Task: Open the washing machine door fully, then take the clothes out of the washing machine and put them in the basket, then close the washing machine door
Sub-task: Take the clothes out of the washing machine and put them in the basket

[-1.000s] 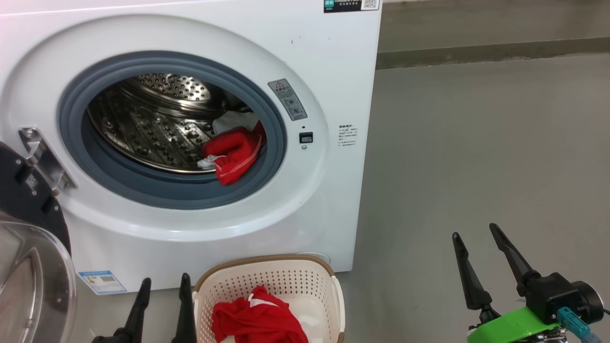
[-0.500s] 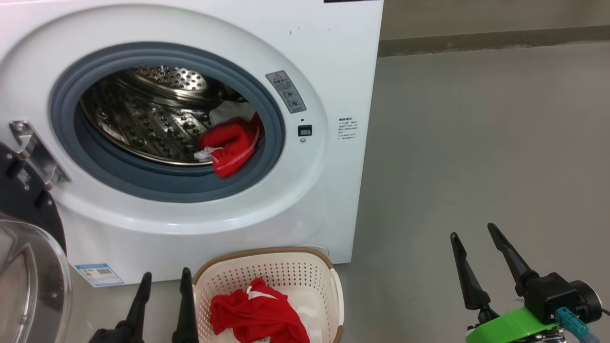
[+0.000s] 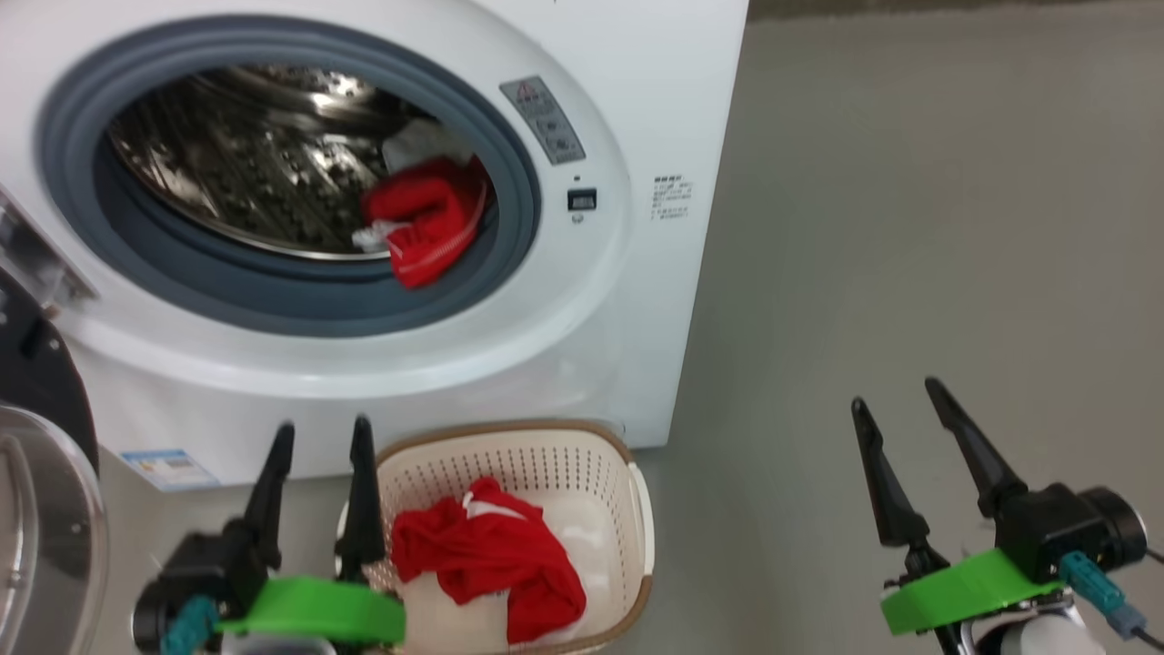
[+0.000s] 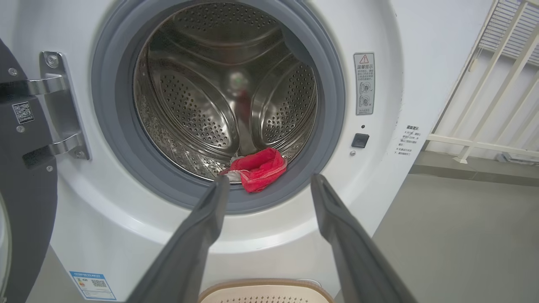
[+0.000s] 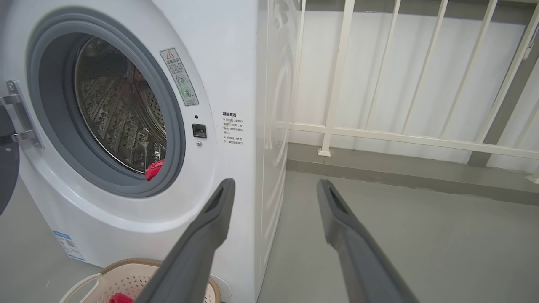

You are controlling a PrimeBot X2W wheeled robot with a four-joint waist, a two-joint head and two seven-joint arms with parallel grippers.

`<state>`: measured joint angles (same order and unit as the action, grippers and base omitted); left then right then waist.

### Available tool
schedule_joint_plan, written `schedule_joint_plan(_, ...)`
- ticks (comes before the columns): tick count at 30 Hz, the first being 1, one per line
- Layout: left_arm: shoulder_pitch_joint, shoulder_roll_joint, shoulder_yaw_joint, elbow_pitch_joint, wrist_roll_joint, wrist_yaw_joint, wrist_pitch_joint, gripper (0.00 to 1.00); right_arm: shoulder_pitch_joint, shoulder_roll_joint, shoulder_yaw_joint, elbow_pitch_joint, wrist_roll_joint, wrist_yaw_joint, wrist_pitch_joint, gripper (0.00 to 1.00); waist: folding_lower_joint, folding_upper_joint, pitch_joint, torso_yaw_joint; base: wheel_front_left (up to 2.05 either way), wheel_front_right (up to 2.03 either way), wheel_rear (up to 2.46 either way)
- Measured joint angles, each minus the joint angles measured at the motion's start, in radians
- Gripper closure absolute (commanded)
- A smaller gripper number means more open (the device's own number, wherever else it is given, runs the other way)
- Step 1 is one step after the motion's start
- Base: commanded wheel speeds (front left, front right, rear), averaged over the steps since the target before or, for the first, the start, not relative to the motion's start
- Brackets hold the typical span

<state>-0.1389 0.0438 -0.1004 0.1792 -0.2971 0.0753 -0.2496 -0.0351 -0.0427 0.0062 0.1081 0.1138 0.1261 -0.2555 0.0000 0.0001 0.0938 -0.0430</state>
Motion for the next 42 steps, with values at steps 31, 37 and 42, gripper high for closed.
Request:
schedule_joint_plan(31, -0.733, 0.036, 0.041, 0.374, 0.042, -0.034, -0.005, 0.00, -0.209, -0.008, 0.029, -0.074, -0.019, 0.000, 0.000, 0.00, 0.0000, 0.0000, 0.412, -0.002, 0.00, 0.00, 0.00)
schedule_joint_plan(37, -0.863, 0.048, 0.071, 0.499, 0.027, -0.069, -0.005, 0.00, -0.236, -0.012, 0.046, -0.073, -0.019, 0.000, 0.000, 0.00, 0.0000, 0.0000, 0.457, -0.019, 0.00, 0.00, 0.00)
schedule_joint_plan(42, -0.959, 0.070, 0.072, 0.623, 0.023, -0.095, -0.006, 0.00, -0.246, -0.014, 0.057, -0.070, -0.018, 0.000, 0.000, 0.00, 0.0000, 0.0000, 0.485, -0.040, 0.00, 0.00, 0.00)
